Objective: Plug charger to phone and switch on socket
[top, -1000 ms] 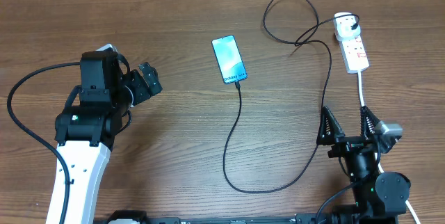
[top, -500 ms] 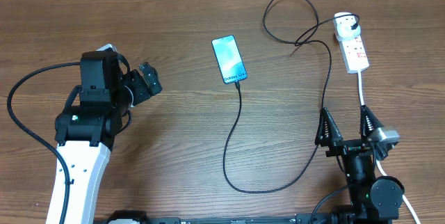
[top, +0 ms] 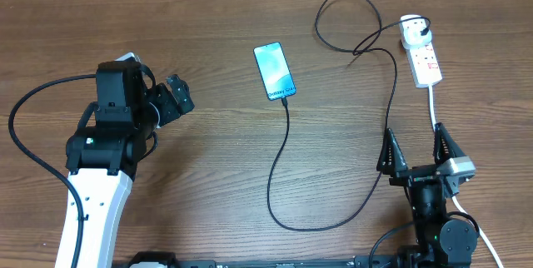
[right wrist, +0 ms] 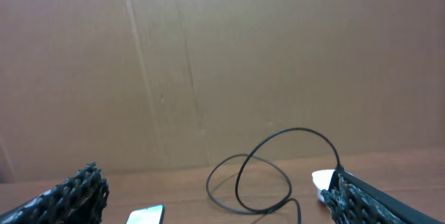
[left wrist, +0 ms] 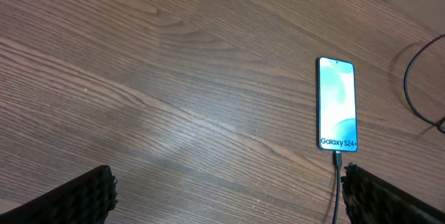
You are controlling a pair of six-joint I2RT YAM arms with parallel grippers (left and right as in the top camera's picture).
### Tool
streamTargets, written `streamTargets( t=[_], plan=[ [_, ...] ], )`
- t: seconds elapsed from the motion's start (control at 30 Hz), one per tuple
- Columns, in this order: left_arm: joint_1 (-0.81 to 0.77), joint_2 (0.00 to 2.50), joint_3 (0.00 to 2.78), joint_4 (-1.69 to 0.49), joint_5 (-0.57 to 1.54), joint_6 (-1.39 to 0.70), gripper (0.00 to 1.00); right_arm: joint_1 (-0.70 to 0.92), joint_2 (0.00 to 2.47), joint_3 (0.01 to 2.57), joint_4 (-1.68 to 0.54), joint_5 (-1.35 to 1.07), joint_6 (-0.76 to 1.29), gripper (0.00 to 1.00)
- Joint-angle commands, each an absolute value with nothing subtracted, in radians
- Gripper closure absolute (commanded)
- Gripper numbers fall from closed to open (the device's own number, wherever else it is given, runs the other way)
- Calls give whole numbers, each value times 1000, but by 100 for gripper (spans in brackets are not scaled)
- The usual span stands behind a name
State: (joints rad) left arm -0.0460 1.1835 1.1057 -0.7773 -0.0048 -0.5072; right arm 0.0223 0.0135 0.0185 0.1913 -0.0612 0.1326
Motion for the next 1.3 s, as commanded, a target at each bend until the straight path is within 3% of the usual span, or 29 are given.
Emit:
streamTargets(
  t=[0.0,0.57,1.27],
  plan=[
    [-47,1190,1108,-775,-10,-520,0,31,2,8,200,-35,121,0],
    [-47,1190,1108,-775,-10,-520,0,17,2,8,-84,-19,73,0],
    [-47,1190,1108,-775,-10,-520,0,4,2,8,-87,-13,68,0]
  ],
)
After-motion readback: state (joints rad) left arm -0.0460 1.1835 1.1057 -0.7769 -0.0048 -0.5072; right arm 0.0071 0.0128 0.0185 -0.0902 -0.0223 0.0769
